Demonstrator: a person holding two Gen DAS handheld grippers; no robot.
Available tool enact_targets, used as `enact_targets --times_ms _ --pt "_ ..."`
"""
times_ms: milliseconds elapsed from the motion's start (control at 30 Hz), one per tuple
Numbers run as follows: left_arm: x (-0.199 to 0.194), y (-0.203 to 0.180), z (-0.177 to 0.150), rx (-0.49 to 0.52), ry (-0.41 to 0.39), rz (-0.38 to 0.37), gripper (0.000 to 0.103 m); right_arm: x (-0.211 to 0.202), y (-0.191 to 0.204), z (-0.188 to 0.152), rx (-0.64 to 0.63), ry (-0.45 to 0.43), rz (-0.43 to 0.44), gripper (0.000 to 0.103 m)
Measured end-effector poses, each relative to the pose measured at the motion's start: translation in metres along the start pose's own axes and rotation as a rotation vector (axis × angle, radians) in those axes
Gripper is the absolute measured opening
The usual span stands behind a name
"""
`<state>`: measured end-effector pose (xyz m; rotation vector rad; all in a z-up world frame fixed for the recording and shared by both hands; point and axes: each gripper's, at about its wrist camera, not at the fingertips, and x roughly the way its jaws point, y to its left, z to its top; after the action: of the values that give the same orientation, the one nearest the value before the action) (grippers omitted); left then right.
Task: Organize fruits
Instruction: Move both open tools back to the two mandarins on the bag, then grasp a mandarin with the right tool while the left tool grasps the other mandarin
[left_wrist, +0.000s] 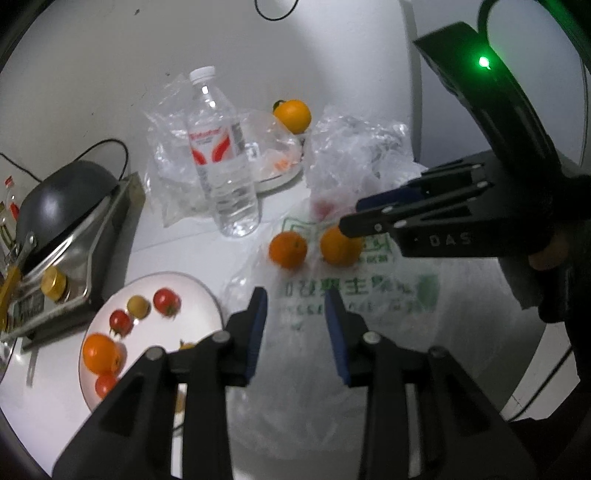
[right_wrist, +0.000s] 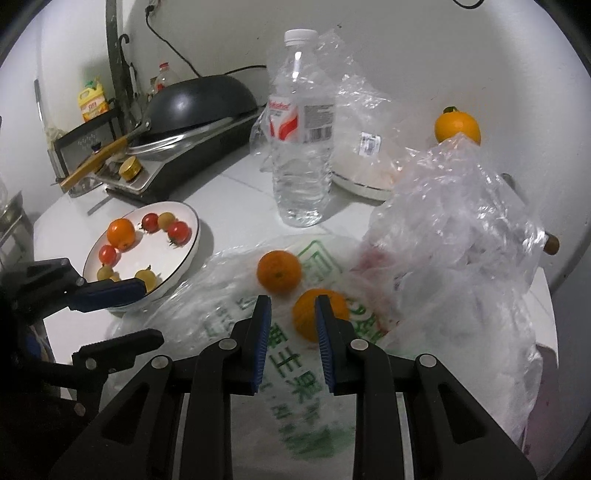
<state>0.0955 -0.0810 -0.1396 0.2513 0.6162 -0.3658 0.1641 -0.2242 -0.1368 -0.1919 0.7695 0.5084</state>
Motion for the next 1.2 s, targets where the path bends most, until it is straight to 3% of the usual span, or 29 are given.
enact_targets --times_ms 367,833,867,967,1200 --pt "0.04 -0.015 0.031 0.052 0.03 0.041 0.035 0.006 -0.035 0.001 0.033 0.002 0.007 0.036" --pt "0.099 -0.01 0.04 0.126 0.147 0.09 0.035 0.04 -0.047 -0.005 0.082 0.072 0.144 0.045" --pt "0.102 -0.009 0.041 0.132 0.154 0.089 0.036 0.041 -0.048 -0.006 0.084 0.076 0.145 0.046" --pt "0.106 -0.009 0.041 0.136 0.157 0.081 0.053 0.045 -0.049 -0.007 0.091 0.094 0.167 0.047" --pt "0.114 -0.012 0.041 0.15 0.17 0.085 0.053 0.048 -0.048 -0.007 0.1 0.125 0.183 0.048"
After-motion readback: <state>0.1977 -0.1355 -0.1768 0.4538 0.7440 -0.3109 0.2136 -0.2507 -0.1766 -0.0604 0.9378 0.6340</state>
